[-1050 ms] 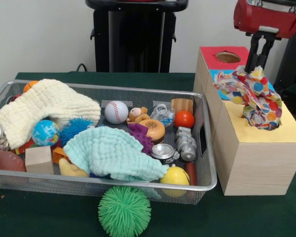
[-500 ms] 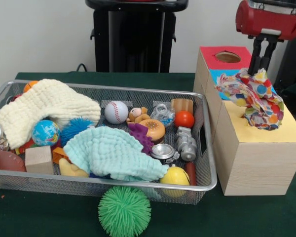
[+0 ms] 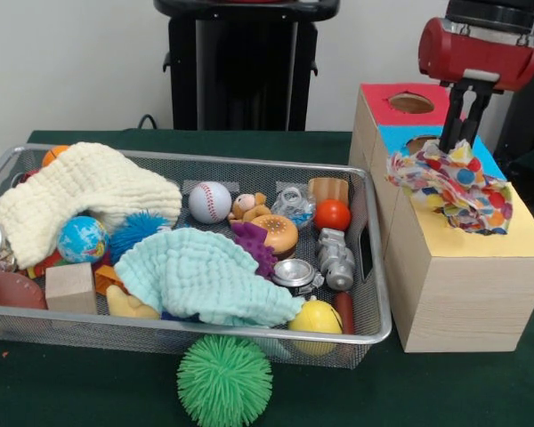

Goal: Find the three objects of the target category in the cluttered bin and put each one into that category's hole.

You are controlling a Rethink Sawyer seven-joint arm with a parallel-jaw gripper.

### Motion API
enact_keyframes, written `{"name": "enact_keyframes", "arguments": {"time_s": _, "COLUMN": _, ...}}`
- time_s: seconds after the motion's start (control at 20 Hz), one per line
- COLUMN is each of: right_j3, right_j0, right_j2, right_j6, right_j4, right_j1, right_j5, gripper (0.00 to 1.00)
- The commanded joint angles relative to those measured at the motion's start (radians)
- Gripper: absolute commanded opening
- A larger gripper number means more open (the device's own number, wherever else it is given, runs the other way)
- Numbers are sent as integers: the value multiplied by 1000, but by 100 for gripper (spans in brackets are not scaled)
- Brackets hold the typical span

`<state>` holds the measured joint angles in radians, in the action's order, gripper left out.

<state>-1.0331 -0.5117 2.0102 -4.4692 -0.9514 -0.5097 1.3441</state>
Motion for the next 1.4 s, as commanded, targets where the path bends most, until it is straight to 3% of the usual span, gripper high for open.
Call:
{"name": "enact_keyframes", "arguments": {"time_s": 0.05, "right_j3": 112, "right_j0": 39, "right_j2": -19, "right_j6": -337, "right_j4": 78, "right_j1": -46, "right_j5": 49, "gripper": 0}}
{"name": "enact_keyframes", "arguments": {"time_s": 0.35, "right_j3": 175, "right_j0": 44, "right_j2": -7, "right_j6": -331, "right_j4": 97, "right_j1": -34, "right_j5": 78, "gripper": 0}}
{"name": "enact_keyframes", "arguments": {"time_s": 0.7, "right_j3": 252, "right_j0": 18, "right_j2": -99, "right_j6": -316, "right_j4": 123, "right_j1": 16, "right_j5": 23, "gripper": 0}}
{"name": "enact_keyframes", "arguments": {"time_s": 0.9, "right_j3": 273, "right_j0": 23, "right_j2": -45, "right_j6": -302, "right_j4": 125, "right_j1": -2, "right_j5": -16, "gripper": 0}}
{"name": "enact_keyframes", "arguments": {"time_s": 1.4, "right_j3": 225, "right_j0": 15, "right_j2": -38, "right_j6": -329, "right_j4": 121, "right_j1": -76, "right_j5": 0, "gripper": 0}}
